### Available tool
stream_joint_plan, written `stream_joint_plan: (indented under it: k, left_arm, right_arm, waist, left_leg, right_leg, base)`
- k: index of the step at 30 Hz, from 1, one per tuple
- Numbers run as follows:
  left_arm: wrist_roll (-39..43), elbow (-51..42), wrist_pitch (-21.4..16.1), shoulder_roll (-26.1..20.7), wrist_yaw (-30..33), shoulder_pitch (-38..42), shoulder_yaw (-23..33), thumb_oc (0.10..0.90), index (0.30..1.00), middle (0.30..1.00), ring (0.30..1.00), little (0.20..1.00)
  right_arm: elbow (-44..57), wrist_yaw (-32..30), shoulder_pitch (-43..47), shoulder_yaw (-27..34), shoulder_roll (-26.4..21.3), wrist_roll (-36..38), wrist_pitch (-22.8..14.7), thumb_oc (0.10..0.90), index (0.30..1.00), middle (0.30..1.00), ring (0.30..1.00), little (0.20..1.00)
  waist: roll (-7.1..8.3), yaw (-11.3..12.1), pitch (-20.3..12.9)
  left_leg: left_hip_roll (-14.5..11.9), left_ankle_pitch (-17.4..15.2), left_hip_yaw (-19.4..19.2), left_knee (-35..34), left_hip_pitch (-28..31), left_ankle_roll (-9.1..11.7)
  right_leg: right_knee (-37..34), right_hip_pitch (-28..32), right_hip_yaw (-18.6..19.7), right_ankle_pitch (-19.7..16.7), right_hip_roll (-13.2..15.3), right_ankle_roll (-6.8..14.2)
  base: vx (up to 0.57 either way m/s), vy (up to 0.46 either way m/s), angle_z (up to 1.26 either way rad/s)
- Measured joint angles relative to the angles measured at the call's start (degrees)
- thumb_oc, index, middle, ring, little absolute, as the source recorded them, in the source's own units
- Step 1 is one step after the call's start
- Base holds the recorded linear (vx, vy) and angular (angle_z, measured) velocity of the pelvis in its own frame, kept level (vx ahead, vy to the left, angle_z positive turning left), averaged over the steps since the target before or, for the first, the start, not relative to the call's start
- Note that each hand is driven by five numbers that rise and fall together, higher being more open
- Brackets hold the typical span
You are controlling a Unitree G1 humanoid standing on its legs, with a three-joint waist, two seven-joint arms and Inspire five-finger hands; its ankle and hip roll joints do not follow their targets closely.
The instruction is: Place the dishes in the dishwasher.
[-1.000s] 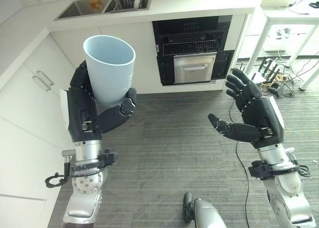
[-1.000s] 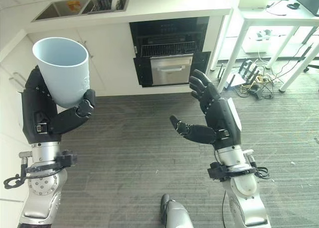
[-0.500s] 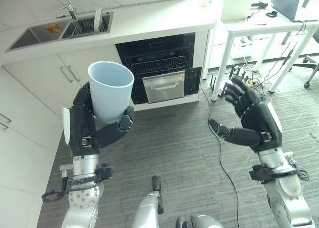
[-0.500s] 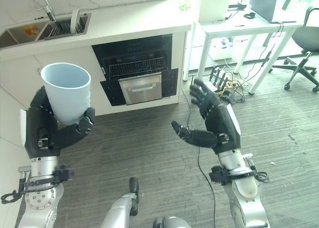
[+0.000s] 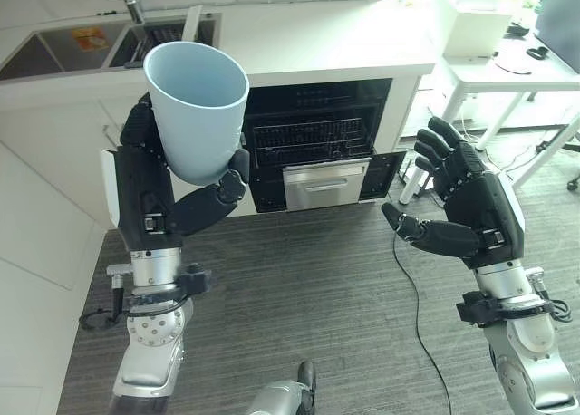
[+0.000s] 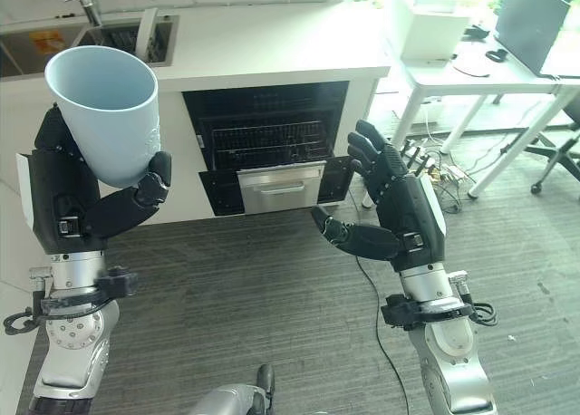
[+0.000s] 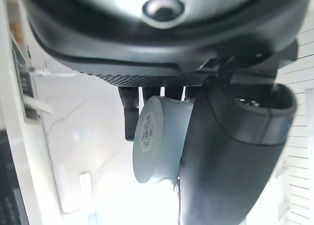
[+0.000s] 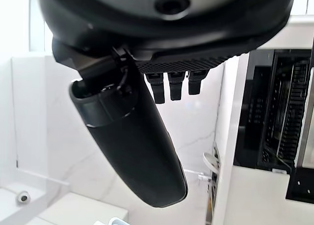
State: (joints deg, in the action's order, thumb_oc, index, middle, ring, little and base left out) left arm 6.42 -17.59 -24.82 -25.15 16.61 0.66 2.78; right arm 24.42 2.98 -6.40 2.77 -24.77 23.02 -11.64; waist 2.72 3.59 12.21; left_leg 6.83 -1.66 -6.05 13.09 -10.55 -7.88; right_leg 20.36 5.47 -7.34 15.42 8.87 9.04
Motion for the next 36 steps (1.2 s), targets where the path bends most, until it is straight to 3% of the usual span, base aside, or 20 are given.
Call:
stream_joint_plan:
  k: [1,2,3,4,5,6,7,8,9,10,12,16,18,19,20,22,25,28,32,36]
  left_arm:
    - [0.0,0.1,0.0,0.0,-0.5,-0.4,0.2,0.400,0.300,0.300,0.300,0.300]
    - [-0.1,0.0,0.1,0.4,-1.2,-1.4,0.9,0.400,0.300,0.300,0.300,0.300]
    - [-0.2,0.1,0.3,0.4,-1.3,-2.3,0.9,0.400,0.300,0.300,0.300,0.300]
    - [-0.5,-0.1,0.4,0.4,-1.0,-3.6,1.0,0.400,0.300,0.300,0.300,0.300]
    - [-0.5,0.0,0.8,1.2,-0.2,-3.6,1.3,0.400,0.300,0.300,0.300,0.300]
    - [-0.6,0.0,1.2,0.9,0.2,-3.5,0.9,0.400,0.300,0.300,0.300,0.300]
    - [-1.8,0.1,1.4,0.2,-0.1,-3.4,0.4,0.400,0.300,0.300,0.300,0.300]
    - [-2.6,0.3,1.4,-0.3,-0.2,-3.5,0.0,0.400,0.300,0.300,0.300,0.300]
    - [-2.6,1.5,0.8,-1.3,0.0,-2.7,0.2,0.400,0.300,0.300,0.300,0.300]
    - [-2.3,2.5,1.4,0.0,0.7,-1.5,1.7,0.400,0.300,0.300,0.300,0.300]
    - [-2.3,5.4,2.6,1.8,1.3,-2.2,1.3,0.400,0.300,0.300,0.300,0.300]
    - [-2.6,4.4,3.0,1.7,1.3,-4.0,0.7,0.400,0.300,0.300,0.300,0.300]
    - [-2.3,2.7,3.1,1.7,1.7,-4.1,0.7,0.400,0.300,0.300,0.300,0.300]
    - [-2.3,2.4,3.4,1.7,1.7,-4.0,0.4,0.400,0.300,0.300,0.300,0.300]
    - [-2.3,1.2,3.9,1.6,1.7,-4.8,0.2,0.400,0.300,0.300,0.300,0.300]
    - [-2.2,-1.7,3.9,1.3,1.7,-6.2,0.0,0.400,0.300,0.300,0.300,0.300]
    - [-2.2,-3.5,3.8,1.3,1.5,-5.2,-0.2,0.400,0.300,0.300,0.300,0.300]
    - [-2.1,-3.6,3.8,1.3,1.3,-5.9,-0.2,0.400,0.300,0.300,0.300,0.300]
    - [-2.1,-3.6,3.7,1.4,0.3,-6.2,-0.2,0.400,0.300,0.300,0.300,0.300]
    - [-2.1,-3.0,3.1,1.7,0.1,-6.5,-1.0,0.400,0.300,0.300,0.300,0.300]
  right_arm:
    - [0.0,0.0,-0.4,0.0,1.0,0.0,0.0,0.800,0.900,0.900,0.900,0.900]
    - [0.0,0.1,-0.4,-0.4,2.5,0.0,0.1,0.800,0.900,0.900,0.900,0.900]
    - [0.0,0.1,-1.3,-1.1,3.2,0.0,0.0,0.800,0.900,0.900,0.900,0.900]
    - [0.1,0.1,-1.5,-2.4,3.1,-0.1,-0.1,0.800,0.900,0.900,0.900,0.900]
    - [0.0,0.2,-0.9,-3.8,2.9,-0.4,-0.5,0.800,0.900,0.900,0.900,0.900]
    - [-0.1,0.2,-0.9,-5.7,2.7,-0.4,-0.5,0.800,0.900,0.900,0.900,0.900]
    - [-0.3,0.8,-1.3,-6.7,2.0,-0.5,-0.4,0.800,0.900,0.900,0.900,0.900]
    - [-0.7,0.9,-1.9,-6.5,2.0,-0.5,-0.6,0.800,0.900,0.900,0.900,0.900]
    - [-1.5,1.4,-2.2,-6.1,2.9,-0.3,-0.9,0.800,0.900,0.900,0.900,0.900]
    - [-2.0,2.0,-1.3,-4.8,0.5,-0.3,-1.0,0.800,0.900,0.900,0.900,0.900]
    - [-2.5,2.3,-1.7,-4.4,0.7,-0.3,-0.4,0.800,0.900,0.900,0.900,0.900]
    - [-1.9,2.7,-1.5,-4.3,0.7,-0.3,-0.3,0.800,0.900,0.900,0.900,0.900]
    - [-2.1,2.7,0.3,-4.6,0.3,-0.3,0.0,0.800,0.900,0.900,0.900,0.900]
    - [-2.5,2.7,0.9,-4.8,-0.1,-0.3,0.5,0.800,0.900,0.900,0.900,0.900]
    - [-2.3,2.8,0.8,-4.8,-0.4,-0.3,1.0,0.800,0.900,0.900,0.900,0.900]
    - [-2.0,2.7,0.6,-3.8,-0.7,-0.3,1.0,0.800,0.900,0.900,0.900,0.900]
    - [-2.3,2.7,0.7,-1.6,-2.9,0.0,1.5,0.800,0.900,0.900,0.900,0.900]
    - [-2.3,2.9,0.3,-0.7,-3.5,1.0,2.0,0.800,0.900,0.900,0.900,0.900]
    - [-2.4,3.9,-0.5,-0.4,-3.6,1.9,2.1,0.800,0.900,0.900,0.900,0.900]
    - [-2.3,4.1,-0.5,-1.0,-3.2,1.9,2.1,0.800,0.900,0.900,0.900,0.900]
  waist:
    - [0.43,-0.1,-0.1]
    - [-0.26,-0.5,-0.1]
    - [-0.09,-1.1,-0.2]
    - [-0.41,-1.4,0.2]
    - [-1.01,-2.1,0.5]
    - [-1.43,-2.4,0.5]
    - [-1.92,-3.7,0.4]
    - [-1.81,-3.6,0.4]
    - [0.70,-3.9,0.1]
    - [0.09,-4.3,1.4]
    - [-2.34,-5.9,2.9]
    - [-1.63,-5.1,2.9]
    - [-1.50,-4.5,2.6]
    - [-1.24,-4.9,2.5]
    - [-0.93,-4.8,2.0]
    - [-1.15,-5.4,0.0]
    - [-1.56,-6.4,-0.4]
    - [-1.85,-6.4,-0.6]
    - [-1.88,-6.4,-0.6]
    - [-1.62,-5.8,-0.4]
  left_leg:
    - [0.7,-0.8,0.7,0.7,0.2,-0.8]
    - [-0.5,-0.9,1.9,1.9,-0.1,-0.6]
    - [-0.5,-1.6,1.9,2.6,0.6,-1.0]
    - [0.0,-3.2,2.3,3.4,1.2,-3.4]
    - [-0.5,-3.5,2.1,4.3,0.9,-3.3]
    - [-0.5,-2.8,1.4,3.6,0.6,-2.1]
    - [-0.6,-2.5,1.6,3.3,0.7,-1.3]
    - [-0.6,-3.6,0.7,2.2,1.5,2.9]
    - [0.1,-8.0,0.2,12.7,-2.0,2.6]
    - [-0.6,-12.9,3.7,16.6,-1.2,2.2]
    - [-0.9,-13.3,5.2,16.2,0.5,1.8]
    - [-0.9,-14.3,6.8,14.1,4.8,3.6]
    - [-2.2,-15.2,8.5,12.7,6.6,5.9]
    - [-3.2,-14.9,9.5,10.4,8.9,7.2]
    - [-4.5,-14.8,9.7,8.1,11.1,8.3]
    - [-8.0,-14.8,9.7,4.8,13.0,9.9]
    - [-11.1,-12.2,8.5,2.6,14.9,13.9]
    - [-12.5,-8.9,6.9,3.2,14.7,14.8]
    - [-12.3,-4.9,5.5,2.5,14.7,14.9]
    - [-10.7,-5.3,2.7,4.0,12.6,13.9]
  right_leg:
    - [2.3,-1.1,0.2,-1.0,-0.2,1.4]
    - [16.4,-7.4,0.8,-2.4,0.1,4.2]
    - [24.3,-11.6,2.0,-3.7,0.8,3.9]
    - [28.6,-16.0,2.7,-2.9,0.9,3.0]
    - [30.0,-20.2,2.0,-1.8,1.0,0.5]
    - [25.0,-23.2,1.2,-2.0,1.0,-1.2]
    - [14.2,-23.2,-0.2,-3.3,0.4,-3.0]
    - [4.1,-22.6,-0.7,-5.1,-0.1,-5.3]
    - [-3.8,-22.7,1.2,-6.2,2.5,-2.1]
    - [-3.0,-25.8,4.6,-9.0,4.8,2.8]
    - [-2.3,-29.6,6.6,-12.7,3.9,1.9]
    - [-3.3,-26.6,4.6,-14.4,2.8,-0.3]
    - [-4.3,-23.4,1.6,-18.5,2.1,-1.5]
    - [-2.3,-22.9,0.3,-18.7,1.5,-1.6]
    - [-1.2,-22.4,-0.5,-18.5,0.7,-2.7]
    - [1.9,-22.7,-2.6,-14.5,-1.9,-8.0]
    - [5.2,-22.9,-4.4,-10.5,-4.1,-10.5]
    - [5.1,-22.4,-4.6,-9.1,-5.3,-11.3]
    - [4.7,-21.9,-4.8,-7.7,-5.5,-12.5]
    - [3.0,-20.4,-5.1,-8.1,-5.1,-12.3]
  base:
    - [0.14,0.198,0.13]
    - [0.08,0.150,0.11]
    - [0.11,0.110,-0.08]
    - [0.14,0.035,-0.17]
    - [0.16,-0.075,-0.23]
    - [0.21,-0.143,0.08]
    - [0.22,-0.215,0.15]
    - [0.23,-0.232,0.29]
    - [0.36,-0.377,0.14]
    - [0.36,-0.345,0.18]
    - [0.38,-0.412,0.27]
    - [0.26,-0.415,0.26]
    - [0.29,-0.458,0.25]
    - [0.22,-0.347,0.21]
    - [0.20,-0.314,0.15]
    - [0.15,-0.286,0.11]
    - [0.11,-0.247,0.14]
    - [0.07,-0.198,-0.11]
    - [0.07,-0.159,0.02]
    - [0.04,-0.021,0.14]
